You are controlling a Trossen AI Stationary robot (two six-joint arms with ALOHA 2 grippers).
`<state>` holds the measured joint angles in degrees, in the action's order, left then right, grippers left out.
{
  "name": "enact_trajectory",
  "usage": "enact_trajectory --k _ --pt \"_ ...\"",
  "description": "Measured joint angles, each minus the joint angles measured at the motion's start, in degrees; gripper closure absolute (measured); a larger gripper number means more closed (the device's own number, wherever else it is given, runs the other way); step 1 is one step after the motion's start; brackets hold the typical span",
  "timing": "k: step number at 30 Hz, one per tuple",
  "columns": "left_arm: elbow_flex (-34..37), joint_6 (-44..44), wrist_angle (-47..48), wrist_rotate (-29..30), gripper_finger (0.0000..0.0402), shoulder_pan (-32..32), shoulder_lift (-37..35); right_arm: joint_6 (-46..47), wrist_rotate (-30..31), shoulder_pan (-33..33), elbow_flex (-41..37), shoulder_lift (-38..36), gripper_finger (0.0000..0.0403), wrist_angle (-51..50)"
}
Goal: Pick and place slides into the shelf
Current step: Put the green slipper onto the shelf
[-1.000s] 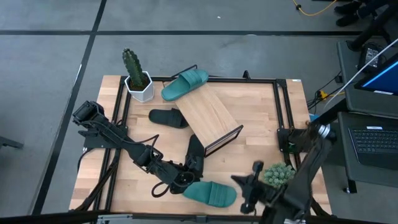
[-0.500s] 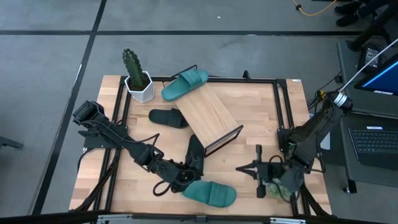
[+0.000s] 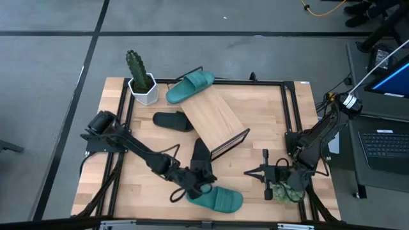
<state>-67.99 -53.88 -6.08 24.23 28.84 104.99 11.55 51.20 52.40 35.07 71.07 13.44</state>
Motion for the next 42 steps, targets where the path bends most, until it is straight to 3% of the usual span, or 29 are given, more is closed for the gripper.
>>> enact_trajectory --k 9,16,24,42 --pt "0.0 -2.2 -2.22 -4.79 0.031 2.67 2.52 -7.12 0.17 0.0 0.0 0.0 0.0401 4.55" --pt "0.0 -2.02 -2.42 -8.65 0.031 2.73 2.54 -7.54 0.17 0.0 0.0 0.02 0.0401 5.24" --pt "-0.04 -3.4 -5.49 -9.38 0.031 2.35 6.64 -7.3 0.18 0.0 0.02 0.02 0.0401 5.72" --pt "-0.04 -4.79 -7.72 -7.36 0.031 2.92 6.93 -7.39 0.2 0.0 0.02 0.04 0.04 5.65"
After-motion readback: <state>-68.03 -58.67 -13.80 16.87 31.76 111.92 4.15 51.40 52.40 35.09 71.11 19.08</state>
